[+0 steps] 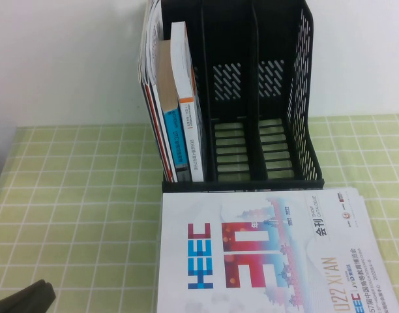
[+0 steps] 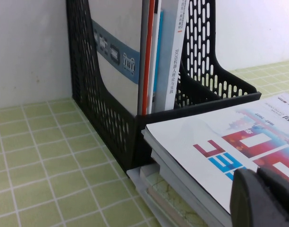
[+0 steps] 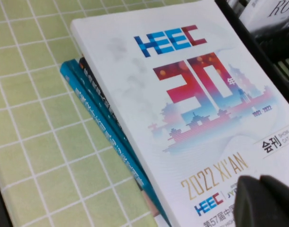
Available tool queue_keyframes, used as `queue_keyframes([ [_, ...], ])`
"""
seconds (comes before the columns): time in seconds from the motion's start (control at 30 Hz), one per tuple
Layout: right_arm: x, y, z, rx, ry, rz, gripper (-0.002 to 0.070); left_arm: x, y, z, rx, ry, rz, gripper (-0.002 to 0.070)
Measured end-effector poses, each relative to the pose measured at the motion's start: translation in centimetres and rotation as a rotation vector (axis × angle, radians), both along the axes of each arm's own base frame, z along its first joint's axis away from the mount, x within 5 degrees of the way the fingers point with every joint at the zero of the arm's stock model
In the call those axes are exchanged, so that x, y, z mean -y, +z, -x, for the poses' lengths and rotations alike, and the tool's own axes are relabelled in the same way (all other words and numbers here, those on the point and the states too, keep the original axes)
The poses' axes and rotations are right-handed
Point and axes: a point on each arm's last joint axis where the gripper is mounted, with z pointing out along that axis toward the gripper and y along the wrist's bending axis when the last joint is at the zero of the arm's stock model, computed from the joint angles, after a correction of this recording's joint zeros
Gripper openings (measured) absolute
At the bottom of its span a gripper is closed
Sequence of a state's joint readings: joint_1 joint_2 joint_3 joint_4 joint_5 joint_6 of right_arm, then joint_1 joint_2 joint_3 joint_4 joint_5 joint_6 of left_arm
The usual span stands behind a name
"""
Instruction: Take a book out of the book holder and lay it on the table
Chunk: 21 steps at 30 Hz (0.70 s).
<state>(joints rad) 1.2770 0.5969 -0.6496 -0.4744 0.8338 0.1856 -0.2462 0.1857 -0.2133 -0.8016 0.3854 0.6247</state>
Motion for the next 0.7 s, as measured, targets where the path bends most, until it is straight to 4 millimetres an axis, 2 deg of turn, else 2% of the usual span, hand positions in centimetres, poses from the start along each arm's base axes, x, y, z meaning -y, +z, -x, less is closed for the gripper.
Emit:
queue_keyframes([
  [0.7,0.32,-0.18,0.1,-0.045,-0.046,-0.043,-0.0001,-0.19,-0.1,0.14,0.024,0.012,-0.03,-0.0003],
])
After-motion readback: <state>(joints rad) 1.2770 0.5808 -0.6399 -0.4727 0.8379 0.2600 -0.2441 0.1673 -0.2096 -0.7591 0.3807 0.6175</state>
